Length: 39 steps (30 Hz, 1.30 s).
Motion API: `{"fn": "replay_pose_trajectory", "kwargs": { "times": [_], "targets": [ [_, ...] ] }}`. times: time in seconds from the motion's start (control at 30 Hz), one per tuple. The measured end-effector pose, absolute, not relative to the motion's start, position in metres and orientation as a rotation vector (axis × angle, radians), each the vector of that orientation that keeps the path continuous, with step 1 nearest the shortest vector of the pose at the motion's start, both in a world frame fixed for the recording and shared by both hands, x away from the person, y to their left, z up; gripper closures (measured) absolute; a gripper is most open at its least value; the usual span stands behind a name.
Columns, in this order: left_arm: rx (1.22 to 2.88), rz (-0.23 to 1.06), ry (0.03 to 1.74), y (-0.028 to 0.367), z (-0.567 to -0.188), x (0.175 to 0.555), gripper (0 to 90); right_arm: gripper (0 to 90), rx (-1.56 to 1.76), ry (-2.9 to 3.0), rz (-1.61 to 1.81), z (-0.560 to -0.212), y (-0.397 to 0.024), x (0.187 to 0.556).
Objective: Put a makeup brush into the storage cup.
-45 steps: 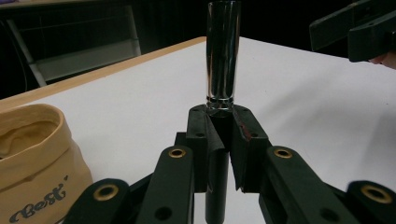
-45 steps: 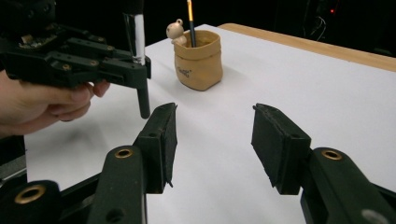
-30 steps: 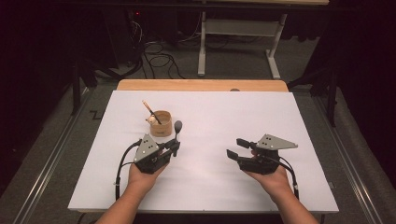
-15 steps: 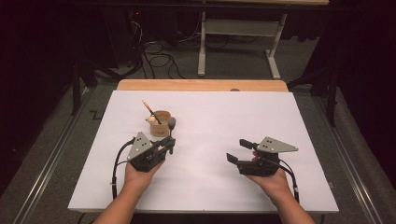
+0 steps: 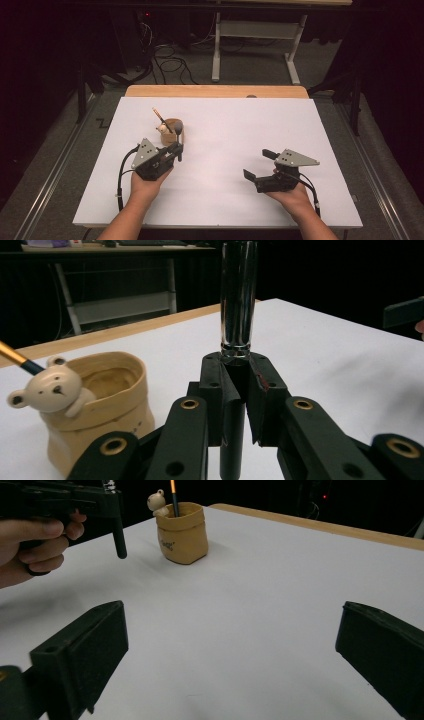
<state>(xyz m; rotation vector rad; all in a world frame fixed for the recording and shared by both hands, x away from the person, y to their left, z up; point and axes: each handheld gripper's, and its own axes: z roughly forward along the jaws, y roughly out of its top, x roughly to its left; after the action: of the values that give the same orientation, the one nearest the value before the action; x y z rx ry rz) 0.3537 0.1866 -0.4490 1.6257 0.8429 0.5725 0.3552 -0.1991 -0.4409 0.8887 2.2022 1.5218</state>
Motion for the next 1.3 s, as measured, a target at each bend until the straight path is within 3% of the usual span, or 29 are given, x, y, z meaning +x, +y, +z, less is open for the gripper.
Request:
{"fn": "replay_pose_trajectory", "kwargs": {
  "times": [1.3],
  "targets": [
    [1.517,0.587,0.96,0.202,-0.423,0.404,79.2,0.7,0.899,2.216,1.517,-0.441,-0.199,0.355]
  ]
}}
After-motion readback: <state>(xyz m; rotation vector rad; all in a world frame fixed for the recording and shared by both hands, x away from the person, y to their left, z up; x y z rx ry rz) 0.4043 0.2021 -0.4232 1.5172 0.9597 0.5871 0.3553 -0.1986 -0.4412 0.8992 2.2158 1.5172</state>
